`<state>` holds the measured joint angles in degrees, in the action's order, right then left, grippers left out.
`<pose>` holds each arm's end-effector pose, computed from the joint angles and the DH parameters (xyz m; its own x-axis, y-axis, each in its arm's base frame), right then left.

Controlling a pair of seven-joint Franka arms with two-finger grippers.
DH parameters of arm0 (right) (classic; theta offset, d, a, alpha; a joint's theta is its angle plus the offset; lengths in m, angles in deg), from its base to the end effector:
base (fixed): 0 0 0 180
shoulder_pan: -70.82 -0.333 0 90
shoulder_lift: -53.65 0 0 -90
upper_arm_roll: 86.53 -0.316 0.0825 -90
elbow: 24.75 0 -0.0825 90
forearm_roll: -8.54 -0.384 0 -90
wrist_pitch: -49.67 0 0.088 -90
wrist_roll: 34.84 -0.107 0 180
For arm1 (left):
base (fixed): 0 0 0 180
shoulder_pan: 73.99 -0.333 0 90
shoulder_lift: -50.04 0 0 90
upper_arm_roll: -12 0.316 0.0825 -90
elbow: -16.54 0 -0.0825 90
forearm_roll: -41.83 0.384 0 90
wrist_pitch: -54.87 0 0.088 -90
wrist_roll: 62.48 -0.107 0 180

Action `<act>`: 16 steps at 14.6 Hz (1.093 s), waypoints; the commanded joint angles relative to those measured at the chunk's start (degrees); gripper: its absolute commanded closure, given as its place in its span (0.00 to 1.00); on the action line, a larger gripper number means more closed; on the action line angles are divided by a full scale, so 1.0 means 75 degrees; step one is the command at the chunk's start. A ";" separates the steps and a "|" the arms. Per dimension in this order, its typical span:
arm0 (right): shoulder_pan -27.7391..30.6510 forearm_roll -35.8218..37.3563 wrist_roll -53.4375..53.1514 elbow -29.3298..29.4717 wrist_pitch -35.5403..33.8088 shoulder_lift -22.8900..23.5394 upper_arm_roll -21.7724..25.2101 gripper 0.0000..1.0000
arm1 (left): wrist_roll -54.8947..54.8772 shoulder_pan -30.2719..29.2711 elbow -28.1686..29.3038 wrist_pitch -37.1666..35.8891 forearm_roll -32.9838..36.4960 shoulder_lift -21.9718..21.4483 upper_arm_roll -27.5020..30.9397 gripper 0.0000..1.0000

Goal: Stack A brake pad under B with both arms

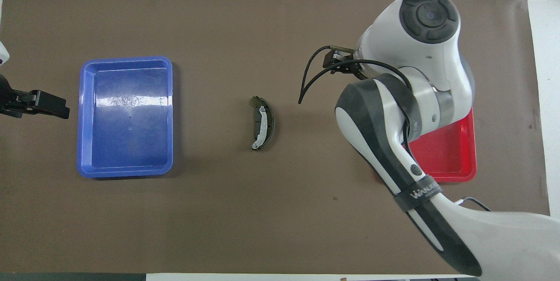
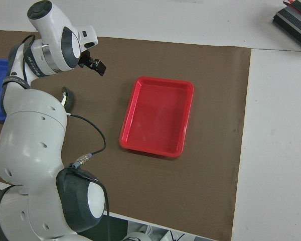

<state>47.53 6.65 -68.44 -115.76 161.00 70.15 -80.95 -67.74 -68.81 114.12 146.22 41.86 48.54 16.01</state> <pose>0.6209 0.2075 0.4756 0.9584 -0.2802 0.0545 -0.2783 -0.9596 -0.0409 0.5436 -0.0106 0.5785 0.9903 -0.1121 -0.0821 -0.1118 -0.9937 0.0089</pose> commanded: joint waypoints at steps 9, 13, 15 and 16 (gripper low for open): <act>0.2600 0.0041 0.2965 -0.0382 -0.2023 -0.1613 -0.0123 0.00 | -0.0049 -0.0093 -0.0049 -0.0086 0.0009 -0.0034 -0.0067 0.01; 0.3138 0.0321 0.3155 -0.0323 -0.2563 -0.2141 -0.0425 0.00 | -0.0049 -0.0093 -0.0049 -0.0086 0.0009 -0.0034 -0.0067 0.01; 0.3806 0.0334 0.3167 -0.0323 -0.2913 -0.2468 -0.1127 0.00 | -0.0049 -0.0093 -0.0049 -0.0086 0.0009 -0.0034 -0.0067 0.01; 0.3808 0.0322 0.3144 -0.0369 -0.3263 -0.2632 -0.1165 0.00 | -0.0049 -0.0093 -0.0049 -0.0086 0.0009 -0.0034 -0.0067 0.01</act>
<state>73.31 8.23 -45.76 -116.60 139.31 53.67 -86.55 -67.74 -68.81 114.12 146.22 41.86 48.54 16.01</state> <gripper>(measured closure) 0.000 0.009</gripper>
